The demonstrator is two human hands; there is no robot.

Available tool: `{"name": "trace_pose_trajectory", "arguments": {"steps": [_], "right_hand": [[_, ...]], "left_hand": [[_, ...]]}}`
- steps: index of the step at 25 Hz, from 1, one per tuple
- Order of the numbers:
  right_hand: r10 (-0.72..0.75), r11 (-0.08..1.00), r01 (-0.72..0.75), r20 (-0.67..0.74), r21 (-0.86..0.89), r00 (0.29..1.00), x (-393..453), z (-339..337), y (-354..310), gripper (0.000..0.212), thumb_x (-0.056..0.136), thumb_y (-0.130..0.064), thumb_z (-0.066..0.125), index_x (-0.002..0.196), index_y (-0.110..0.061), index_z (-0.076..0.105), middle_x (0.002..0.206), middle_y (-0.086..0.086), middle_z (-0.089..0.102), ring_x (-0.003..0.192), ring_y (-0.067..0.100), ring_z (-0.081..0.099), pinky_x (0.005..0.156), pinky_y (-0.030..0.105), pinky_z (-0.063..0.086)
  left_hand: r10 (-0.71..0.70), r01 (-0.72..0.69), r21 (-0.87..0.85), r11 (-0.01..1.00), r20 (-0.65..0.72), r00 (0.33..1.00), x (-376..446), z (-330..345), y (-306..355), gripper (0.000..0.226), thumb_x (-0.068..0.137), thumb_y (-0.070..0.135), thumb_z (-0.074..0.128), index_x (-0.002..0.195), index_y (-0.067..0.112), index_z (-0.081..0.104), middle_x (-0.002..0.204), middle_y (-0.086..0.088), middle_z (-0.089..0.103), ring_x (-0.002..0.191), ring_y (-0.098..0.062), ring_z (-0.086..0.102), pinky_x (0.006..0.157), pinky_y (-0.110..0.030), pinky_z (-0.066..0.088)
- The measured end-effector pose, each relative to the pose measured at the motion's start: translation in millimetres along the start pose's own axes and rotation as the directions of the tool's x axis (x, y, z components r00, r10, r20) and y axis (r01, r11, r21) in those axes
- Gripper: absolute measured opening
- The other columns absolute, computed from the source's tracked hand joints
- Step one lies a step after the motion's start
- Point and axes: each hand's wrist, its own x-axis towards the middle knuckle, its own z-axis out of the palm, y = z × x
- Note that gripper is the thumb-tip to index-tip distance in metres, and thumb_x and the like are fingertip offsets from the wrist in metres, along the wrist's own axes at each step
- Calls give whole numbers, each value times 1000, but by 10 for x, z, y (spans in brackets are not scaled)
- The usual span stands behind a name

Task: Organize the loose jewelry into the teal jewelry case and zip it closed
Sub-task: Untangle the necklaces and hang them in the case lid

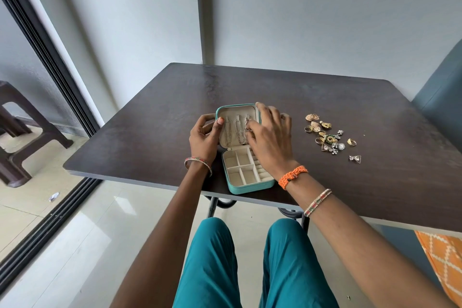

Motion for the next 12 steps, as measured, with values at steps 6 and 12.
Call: {"name": "trace_pose_trajectory", "arguments": {"steps": [6, 12], "right_hand": [[29, 999, -29, 7, 41, 1000, 18, 0, 22, 14, 77, -24, 73, 87, -14, 71, 130, 10, 54, 117, 29, 48, 95, 50, 36], [3, 999, -3, 0, 48, 1000, 57, 43, 38, 11, 76, -19, 66, 82, -10, 66, 126, 12, 54, 117, 29, 47, 98, 50, 31]], "left_hand": [[-7, 8, 28, 1000, -11, 1000, -7, 3, 13, 17, 88, 24, 63, 95, 9, 61, 83, -5, 70, 75, -12, 67, 71, -34, 58], [-15, 16, 37, 999, -19, 1000, -15, 2, -1, 25, 82, 35, 63, 91, 12, 61, 85, -9, 70, 76, -16, 67, 71, -36, 57]]}}
